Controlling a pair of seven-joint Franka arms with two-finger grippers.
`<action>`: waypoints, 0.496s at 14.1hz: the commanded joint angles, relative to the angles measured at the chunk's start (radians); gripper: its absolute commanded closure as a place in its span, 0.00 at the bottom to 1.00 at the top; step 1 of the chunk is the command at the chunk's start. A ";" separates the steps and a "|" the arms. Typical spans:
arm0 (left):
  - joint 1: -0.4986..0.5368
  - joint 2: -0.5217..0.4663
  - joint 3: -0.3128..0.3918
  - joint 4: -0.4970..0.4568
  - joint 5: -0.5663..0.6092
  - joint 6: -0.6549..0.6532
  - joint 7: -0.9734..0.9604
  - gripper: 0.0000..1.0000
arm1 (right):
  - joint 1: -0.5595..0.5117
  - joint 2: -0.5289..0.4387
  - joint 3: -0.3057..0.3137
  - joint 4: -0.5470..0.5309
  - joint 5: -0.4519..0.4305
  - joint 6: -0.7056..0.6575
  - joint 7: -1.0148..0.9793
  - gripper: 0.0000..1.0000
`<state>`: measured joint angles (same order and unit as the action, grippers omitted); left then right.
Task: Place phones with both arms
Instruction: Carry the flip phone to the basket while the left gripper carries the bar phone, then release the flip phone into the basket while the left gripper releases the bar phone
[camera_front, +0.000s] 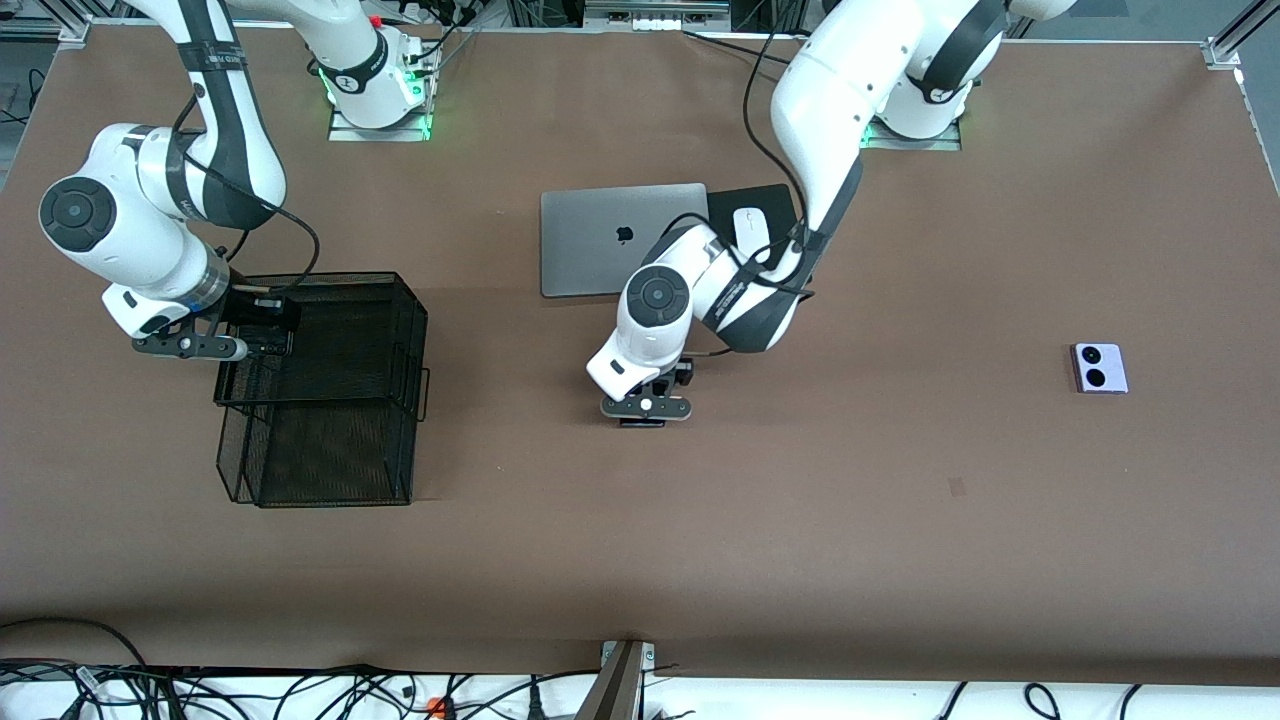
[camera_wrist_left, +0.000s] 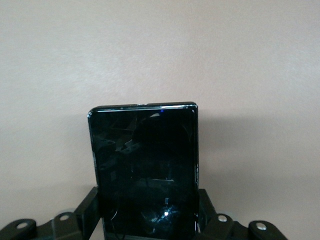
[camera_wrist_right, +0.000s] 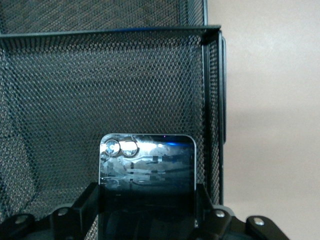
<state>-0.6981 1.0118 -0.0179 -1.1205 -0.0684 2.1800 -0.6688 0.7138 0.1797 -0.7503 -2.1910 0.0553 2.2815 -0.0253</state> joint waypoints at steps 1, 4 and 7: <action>-0.008 0.039 0.022 0.062 -0.010 -0.003 -0.008 1.00 | 0.013 -0.003 -0.014 -0.009 0.021 0.026 -0.010 0.72; -0.008 0.042 0.024 0.057 -0.008 -0.003 -0.018 1.00 | 0.013 0.012 -0.012 -0.009 0.077 0.026 -0.011 0.71; -0.011 0.050 0.044 0.057 -0.007 -0.003 -0.047 0.00 | 0.013 0.015 -0.014 -0.007 0.078 0.026 -0.011 0.31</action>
<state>-0.6978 1.0458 -0.0024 -1.1006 -0.0684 2.1930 -0.6858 0.7141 0.1999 -0.7504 -2.1914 0.1152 2.2936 -0.0253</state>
